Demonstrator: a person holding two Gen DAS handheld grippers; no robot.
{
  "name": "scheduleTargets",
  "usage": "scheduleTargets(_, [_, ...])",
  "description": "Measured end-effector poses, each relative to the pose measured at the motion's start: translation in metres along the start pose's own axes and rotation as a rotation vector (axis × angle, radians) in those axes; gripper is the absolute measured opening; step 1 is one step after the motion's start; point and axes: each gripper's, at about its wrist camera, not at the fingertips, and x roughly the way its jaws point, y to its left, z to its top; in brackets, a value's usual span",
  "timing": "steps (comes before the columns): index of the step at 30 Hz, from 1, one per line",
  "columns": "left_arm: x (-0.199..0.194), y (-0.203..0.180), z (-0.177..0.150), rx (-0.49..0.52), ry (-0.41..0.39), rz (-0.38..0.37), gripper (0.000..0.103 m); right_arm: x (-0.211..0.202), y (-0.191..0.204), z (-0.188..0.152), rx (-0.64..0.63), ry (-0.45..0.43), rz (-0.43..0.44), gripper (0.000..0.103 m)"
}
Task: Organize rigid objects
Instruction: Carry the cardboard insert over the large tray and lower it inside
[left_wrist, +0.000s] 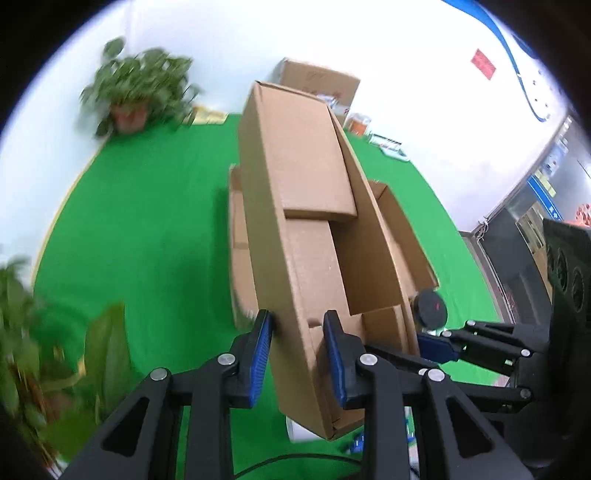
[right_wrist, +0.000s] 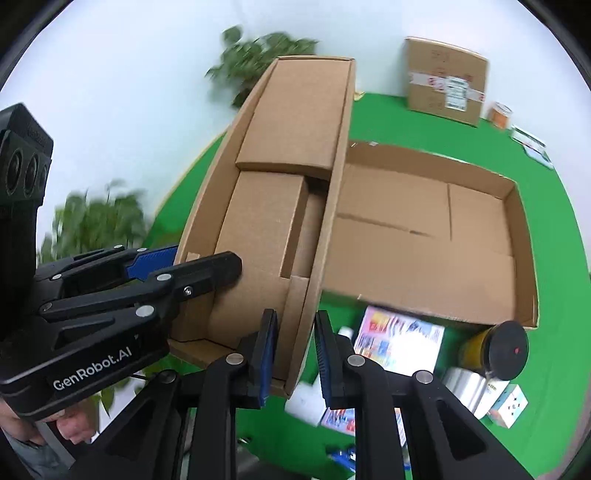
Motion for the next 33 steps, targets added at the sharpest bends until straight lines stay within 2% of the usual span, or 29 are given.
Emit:
scheduleTargets(4, [0.023, -0.012, 0.033, 0.055, -0.014, 0.036, 0.027, 0.004, -0.022, 0.025, 0.035, -0.045, 0.018, 0.018])
scheduleTargets(11, [0.087, -0.008, 0.080, 0.066, 0.066, 0.058, 0.027, 0.038, -0.071, 0.059, 0.107, -0.021, 0.074, 0.018])
scheduleTargets(16, [0.147, 0.006, 0.084, 0.020, 0.160, 0.046, 0.027, 0.096, -0.105, 0.066, 0.135, 0.055, 0.089, 0.019])
scheduleTargets(20, [0.200, 0.019, 0.067, 0.003, 0.271, 0.099, 0.027, 0.156, -0.115, 0.061, 0.153, 0.165, 0.117, 0.019])
scheduleTargets(23, [0.231, 0.039, 0.052, -0.070, 0.376, 0.138, 0.026, 0.198, -0.108, 0.048, 0.148, 0.248, 0.116, 0.018])
scheduleTargets(25, [0.230, 0.043, 0.047, -0.082, 0.373, 0.128, 0.029, 0.213, -0.103, 0.041, 0.155, 0.270, 0.103, 0.019])
scheduleTargets(28, [0.224, 0.043, 0.047, -0.070, 0.389, 0.131, 0.029, 0.220, -0.108, 0.043, 0.213, 0.262, 0.159, 0.018])
scheduleTargets(33, [0.205, 0.051, 0.044, -0.120, 0.362, 0.111, 0.032, 0.220, -0.094, 0.039, 0.169, 0.260, 0.159, 0.021])
